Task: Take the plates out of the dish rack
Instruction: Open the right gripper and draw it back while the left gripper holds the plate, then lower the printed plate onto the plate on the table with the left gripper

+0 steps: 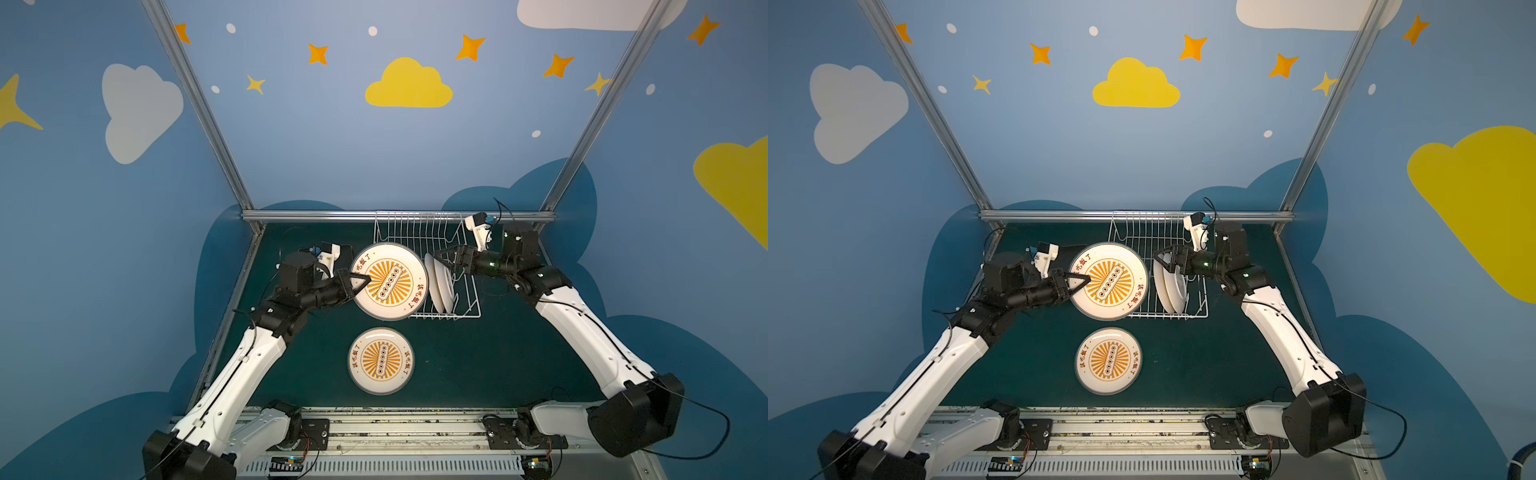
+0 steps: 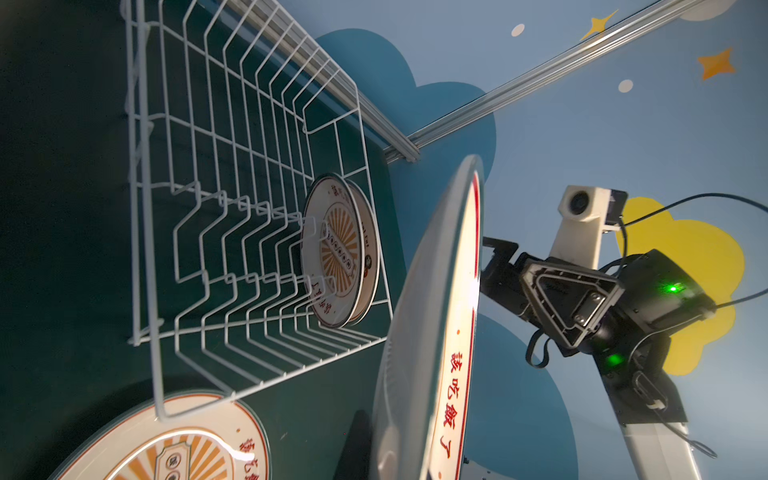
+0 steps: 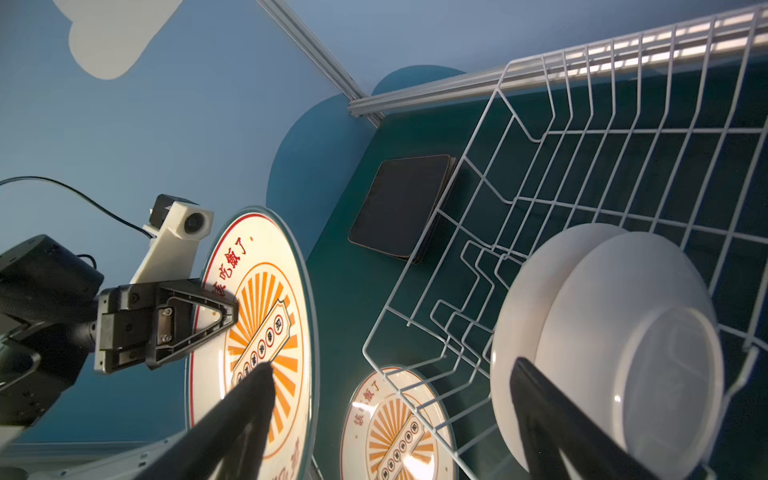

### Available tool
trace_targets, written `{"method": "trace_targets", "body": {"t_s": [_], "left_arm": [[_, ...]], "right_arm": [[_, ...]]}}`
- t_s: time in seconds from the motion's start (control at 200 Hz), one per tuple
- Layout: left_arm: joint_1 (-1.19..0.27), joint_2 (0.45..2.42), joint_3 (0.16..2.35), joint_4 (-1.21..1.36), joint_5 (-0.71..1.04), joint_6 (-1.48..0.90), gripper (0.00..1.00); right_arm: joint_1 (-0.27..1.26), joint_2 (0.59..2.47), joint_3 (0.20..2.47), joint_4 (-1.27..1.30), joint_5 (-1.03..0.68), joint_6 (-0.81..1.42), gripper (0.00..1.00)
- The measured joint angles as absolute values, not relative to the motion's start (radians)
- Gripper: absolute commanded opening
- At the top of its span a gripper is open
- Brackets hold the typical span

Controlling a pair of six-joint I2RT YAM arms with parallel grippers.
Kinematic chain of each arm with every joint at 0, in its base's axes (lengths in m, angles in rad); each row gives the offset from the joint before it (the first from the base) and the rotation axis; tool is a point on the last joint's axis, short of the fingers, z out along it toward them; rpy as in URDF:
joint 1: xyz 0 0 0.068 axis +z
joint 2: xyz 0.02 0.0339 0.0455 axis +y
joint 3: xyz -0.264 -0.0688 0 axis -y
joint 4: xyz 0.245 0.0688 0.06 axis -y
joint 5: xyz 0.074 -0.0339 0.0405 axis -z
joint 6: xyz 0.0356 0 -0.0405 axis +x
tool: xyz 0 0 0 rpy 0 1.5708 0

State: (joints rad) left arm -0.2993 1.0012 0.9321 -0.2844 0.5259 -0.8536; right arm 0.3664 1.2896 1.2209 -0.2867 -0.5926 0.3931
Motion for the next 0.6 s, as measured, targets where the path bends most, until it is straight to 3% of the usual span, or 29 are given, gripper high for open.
{"method": "trace_targets", "body": {"t_s": [0.26,0.601], "left_arm": [[-0.299,0.774,0.766,-0.455,0.493,-0.875,0.03],[-0.299,0.547,0.546,-0.577,0.468,-0.933,0.03]], "right_arm": [[0.369,1.170,1.135,-0.336,-0.557,0.216,0.88],[0.382,1.152,1.098,-0.362,-0.555,0.144,0.88]]}}
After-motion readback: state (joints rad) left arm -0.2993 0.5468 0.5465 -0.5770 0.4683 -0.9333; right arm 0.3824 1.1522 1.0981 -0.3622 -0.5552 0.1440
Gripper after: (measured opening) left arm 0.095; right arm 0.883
